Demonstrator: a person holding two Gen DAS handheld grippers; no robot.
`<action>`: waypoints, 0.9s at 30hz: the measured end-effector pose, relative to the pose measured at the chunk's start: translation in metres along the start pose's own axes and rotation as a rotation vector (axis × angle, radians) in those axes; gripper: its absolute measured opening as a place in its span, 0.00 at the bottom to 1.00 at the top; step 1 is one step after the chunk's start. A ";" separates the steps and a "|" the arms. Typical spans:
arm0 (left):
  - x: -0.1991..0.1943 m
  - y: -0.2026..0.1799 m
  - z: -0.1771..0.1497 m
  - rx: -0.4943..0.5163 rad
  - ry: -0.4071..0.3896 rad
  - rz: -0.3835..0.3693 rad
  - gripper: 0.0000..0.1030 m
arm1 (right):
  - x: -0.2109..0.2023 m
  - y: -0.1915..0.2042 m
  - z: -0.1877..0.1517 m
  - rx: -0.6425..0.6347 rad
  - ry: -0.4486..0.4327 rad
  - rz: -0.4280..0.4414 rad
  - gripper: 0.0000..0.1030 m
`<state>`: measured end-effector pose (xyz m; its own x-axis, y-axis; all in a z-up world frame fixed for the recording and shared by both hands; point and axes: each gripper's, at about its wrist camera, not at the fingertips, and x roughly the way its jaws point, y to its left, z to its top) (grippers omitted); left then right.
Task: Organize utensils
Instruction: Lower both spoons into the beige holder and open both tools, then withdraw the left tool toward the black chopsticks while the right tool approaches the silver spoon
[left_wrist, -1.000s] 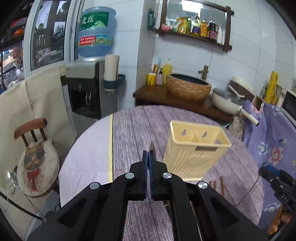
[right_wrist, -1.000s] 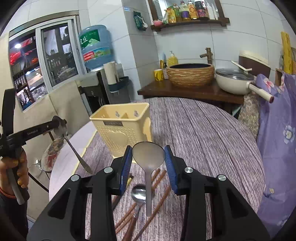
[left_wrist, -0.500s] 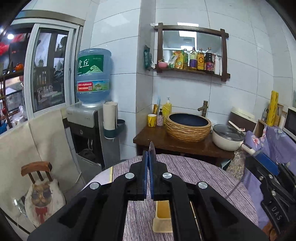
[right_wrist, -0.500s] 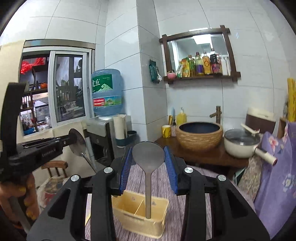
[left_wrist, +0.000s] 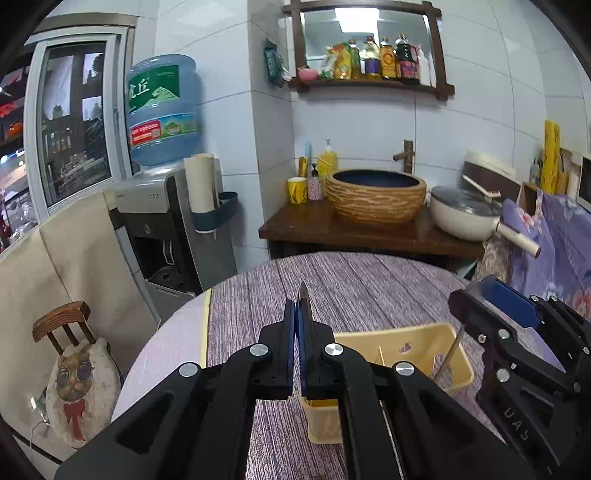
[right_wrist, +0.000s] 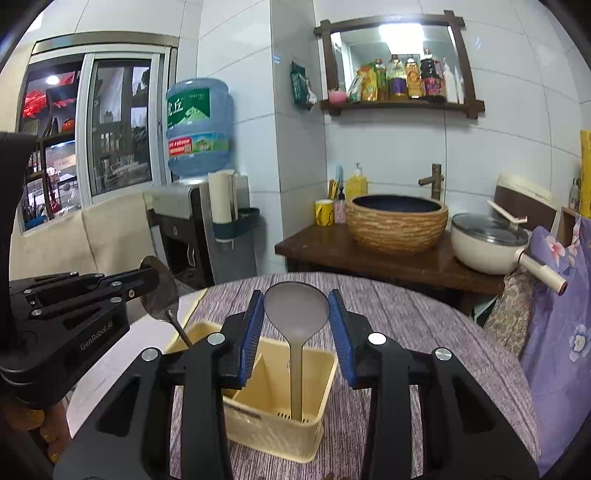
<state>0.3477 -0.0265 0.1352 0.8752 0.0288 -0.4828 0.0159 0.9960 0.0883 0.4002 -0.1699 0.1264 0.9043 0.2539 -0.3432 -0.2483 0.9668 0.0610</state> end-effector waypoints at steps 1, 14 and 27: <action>0.002 -0.001 -0.002 0.005 0.005 0.000 0.03 | 0.001 0.001 -0.004 -0.006 0.004 -0.004 0.35; -0.005 0.007 -0.021 0.016 -0.011 -0.047 0.12 | -0.006 0.004 -0.034 -0.079 -0.005 -0.011 0.55; -0.051 0.038 -0.072 -0.099 0.036 -0.014 0.84 | -0.061 -0.025 -0.078 0.013 0.214 -0.059 0.67</action>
<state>0.2694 0.0159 0.1006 0.8575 0.0158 -0.5142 -0.0209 0.9998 -0.0042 0.3243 -0.2118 0.0728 0.8226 0.1862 -0.5373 -0.1914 0.9804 0.0466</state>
